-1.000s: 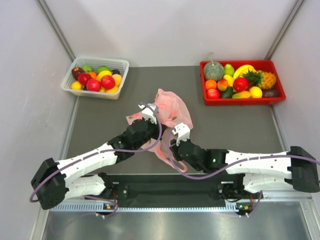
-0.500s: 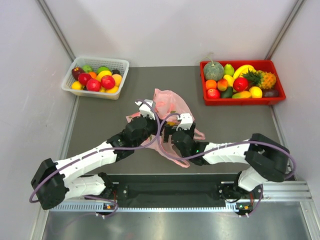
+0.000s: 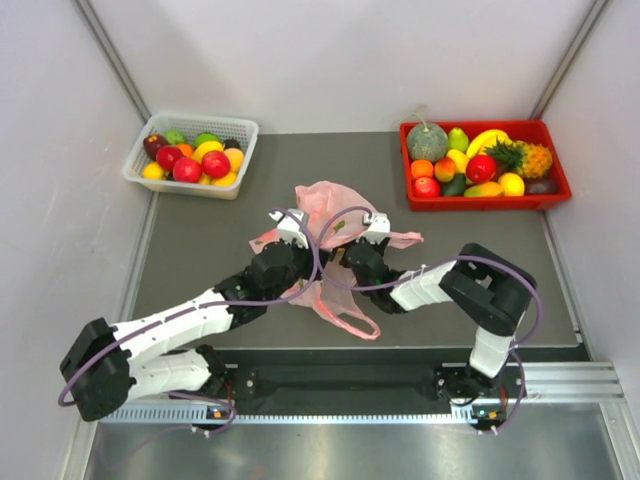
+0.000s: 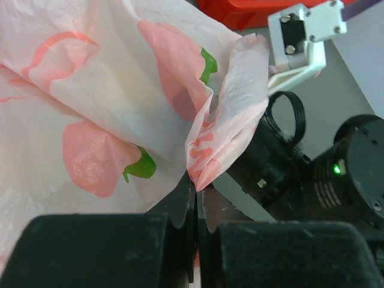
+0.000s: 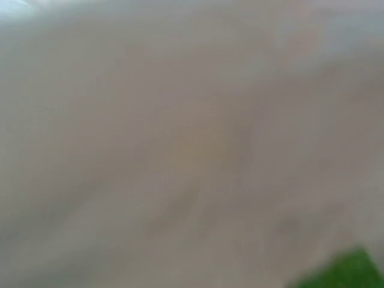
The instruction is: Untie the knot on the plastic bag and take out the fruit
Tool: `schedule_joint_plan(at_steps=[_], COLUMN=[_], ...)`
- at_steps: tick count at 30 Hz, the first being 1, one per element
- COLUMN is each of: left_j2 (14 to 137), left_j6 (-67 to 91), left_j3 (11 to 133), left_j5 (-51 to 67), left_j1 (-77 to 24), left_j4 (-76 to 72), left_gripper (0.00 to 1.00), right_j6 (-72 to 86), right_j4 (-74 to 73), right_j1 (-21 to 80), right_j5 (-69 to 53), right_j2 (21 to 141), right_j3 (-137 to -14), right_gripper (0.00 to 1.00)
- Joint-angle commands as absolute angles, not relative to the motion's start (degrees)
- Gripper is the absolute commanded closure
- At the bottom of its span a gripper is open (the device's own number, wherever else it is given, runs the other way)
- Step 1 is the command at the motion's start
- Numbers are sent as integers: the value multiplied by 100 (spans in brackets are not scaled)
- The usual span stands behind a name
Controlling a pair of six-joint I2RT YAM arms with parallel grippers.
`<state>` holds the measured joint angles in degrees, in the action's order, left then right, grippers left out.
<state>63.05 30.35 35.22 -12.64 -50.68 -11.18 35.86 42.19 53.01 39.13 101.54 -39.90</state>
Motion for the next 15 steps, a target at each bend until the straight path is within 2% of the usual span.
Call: schedule_joint_plan(at_steps=[1,10,13,14,15], left_j2=[6038,5362,5230,5186,5142], left_j6=[3234,3305,3296,3296,3296], left_j3=[3419,3656,3709,3700,3691], left_j5=[-1099,-870,-756,-738,-756], left_j1=[-5080,-5080,-5080,-5089,-5080], left_j4=[-1415,-1064,-932,-897,-844], left_gripper=[100,100,100,100,100], right_j6=[3533,3928,3973,3981,3981], right_j4=[4957,4869,4799,4564,4396], right_j1=[5151,4676,4518,4448,4421], right_j5=[3254,2410,1998,1873,1785], right_j2=[10458,10968,11135,11249,11293], right_j3=[-4367,-4878,-5123,-5350,-5448], right_gripper=[0,0,11,24,28])
